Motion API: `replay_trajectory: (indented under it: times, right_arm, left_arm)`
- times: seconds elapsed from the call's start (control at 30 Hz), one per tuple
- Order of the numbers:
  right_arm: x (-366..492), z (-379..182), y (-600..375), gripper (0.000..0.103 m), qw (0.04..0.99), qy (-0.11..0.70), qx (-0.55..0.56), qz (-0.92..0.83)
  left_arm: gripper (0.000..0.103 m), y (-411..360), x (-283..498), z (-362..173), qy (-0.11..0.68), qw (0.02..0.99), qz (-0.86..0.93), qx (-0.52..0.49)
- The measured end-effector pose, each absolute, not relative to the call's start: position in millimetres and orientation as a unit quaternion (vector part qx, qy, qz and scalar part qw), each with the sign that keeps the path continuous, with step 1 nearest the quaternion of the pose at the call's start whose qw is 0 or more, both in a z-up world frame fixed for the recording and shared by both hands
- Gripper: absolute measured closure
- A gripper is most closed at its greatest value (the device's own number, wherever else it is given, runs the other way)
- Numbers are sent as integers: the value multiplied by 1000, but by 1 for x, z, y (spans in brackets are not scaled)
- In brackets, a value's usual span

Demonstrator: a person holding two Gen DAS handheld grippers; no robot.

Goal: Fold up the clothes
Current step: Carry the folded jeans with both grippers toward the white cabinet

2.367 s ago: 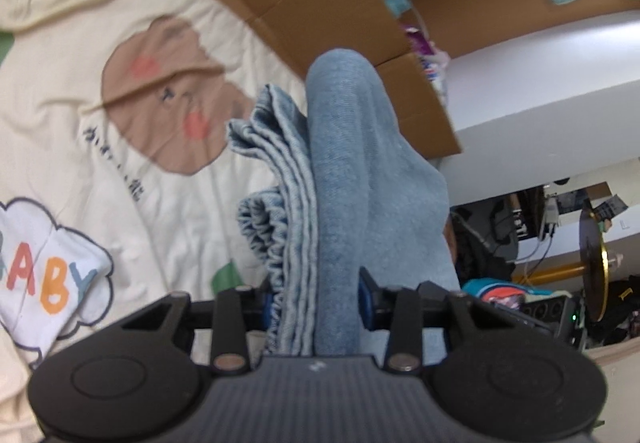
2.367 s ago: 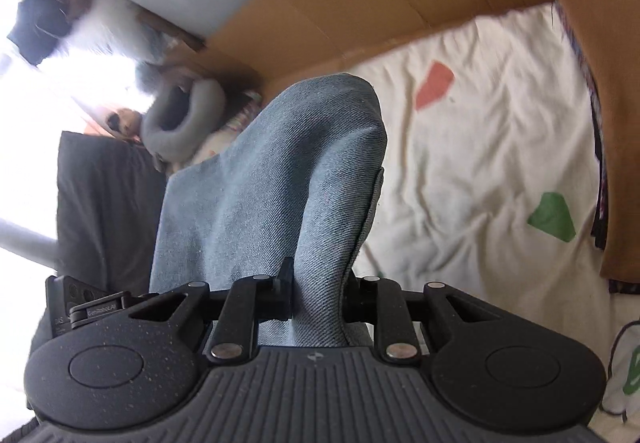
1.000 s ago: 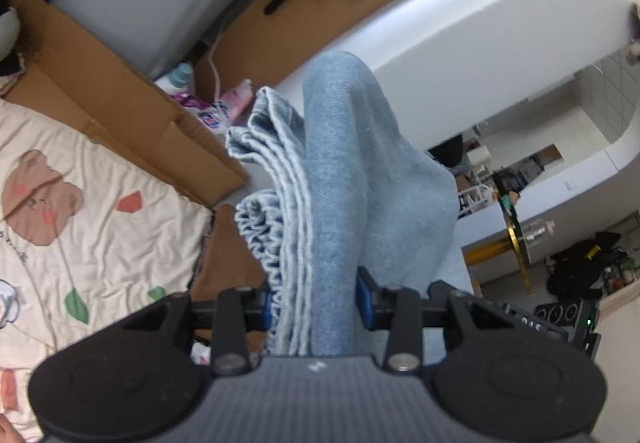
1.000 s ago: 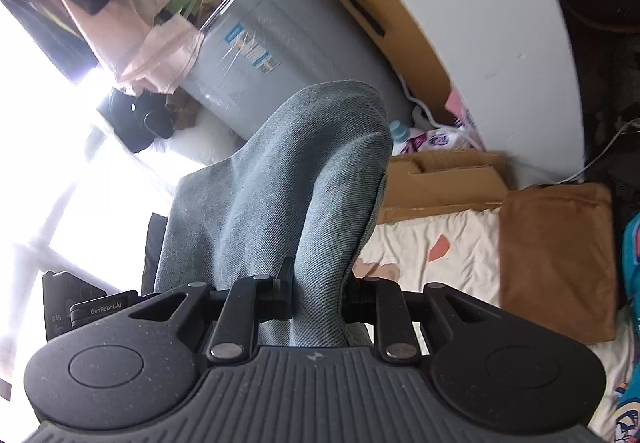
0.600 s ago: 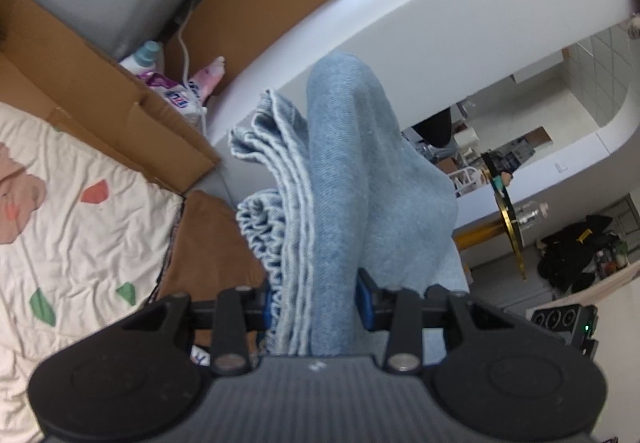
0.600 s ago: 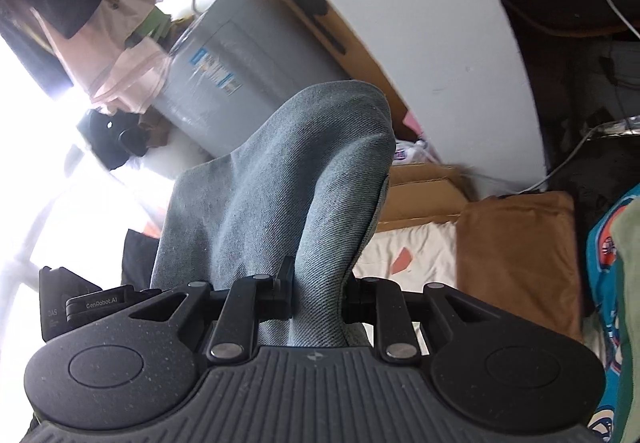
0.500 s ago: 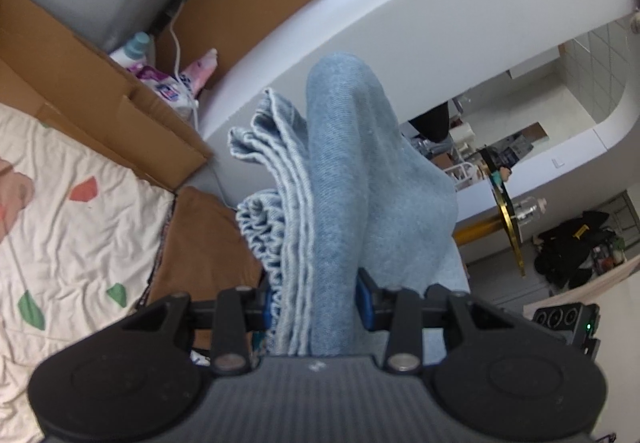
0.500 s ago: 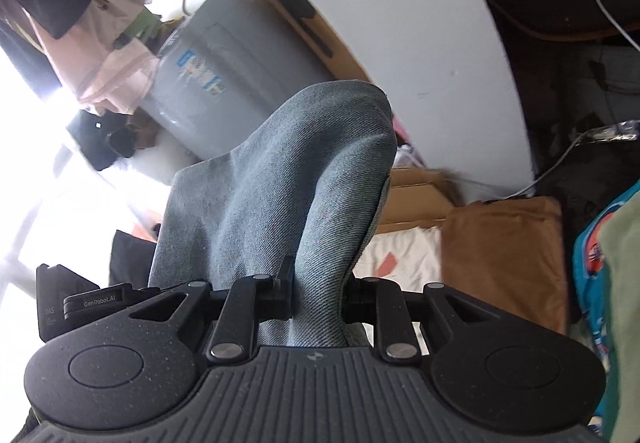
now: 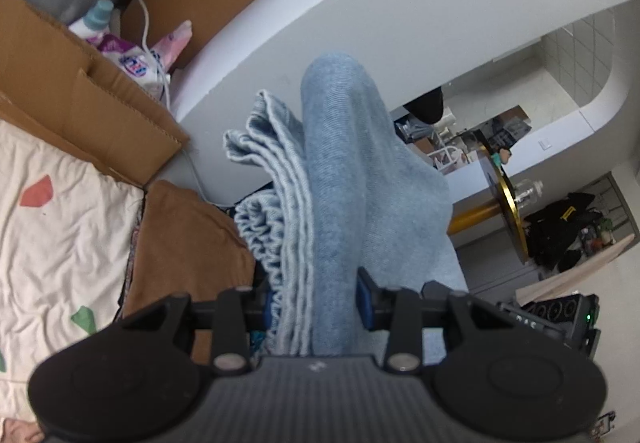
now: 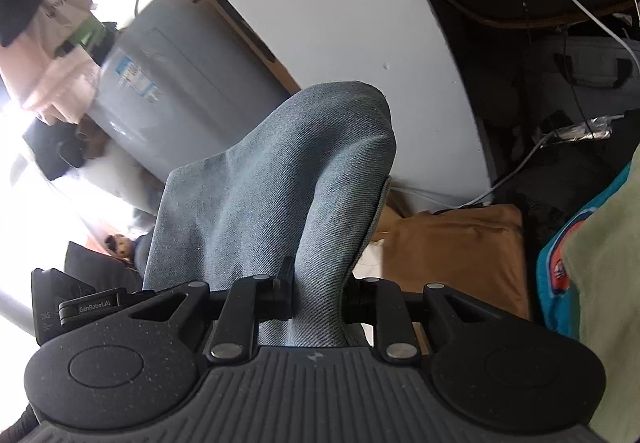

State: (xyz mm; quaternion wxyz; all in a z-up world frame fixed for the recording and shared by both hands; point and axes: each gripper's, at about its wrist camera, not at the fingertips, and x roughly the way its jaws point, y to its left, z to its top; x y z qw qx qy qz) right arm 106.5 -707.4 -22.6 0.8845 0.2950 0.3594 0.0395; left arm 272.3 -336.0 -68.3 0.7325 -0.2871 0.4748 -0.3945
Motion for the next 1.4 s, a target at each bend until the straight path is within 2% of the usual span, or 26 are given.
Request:
replay_trajectory:
  times: [0.37,0.87,1.4]
  right_arm:
    - [136,-79,-738,82,900,348,262,9]
    - [180,-186,-767,81,905,364,216,-37]
    - [202,-274,-775,81,897,372,232,-56]
  left_arm:
    - [63,-366,304,-140,467,722,-411,-304]
    - [63,-404,331,-252,470,713,-416,-312]
    - [64,-407,353,-328,487,708,-406,-312]
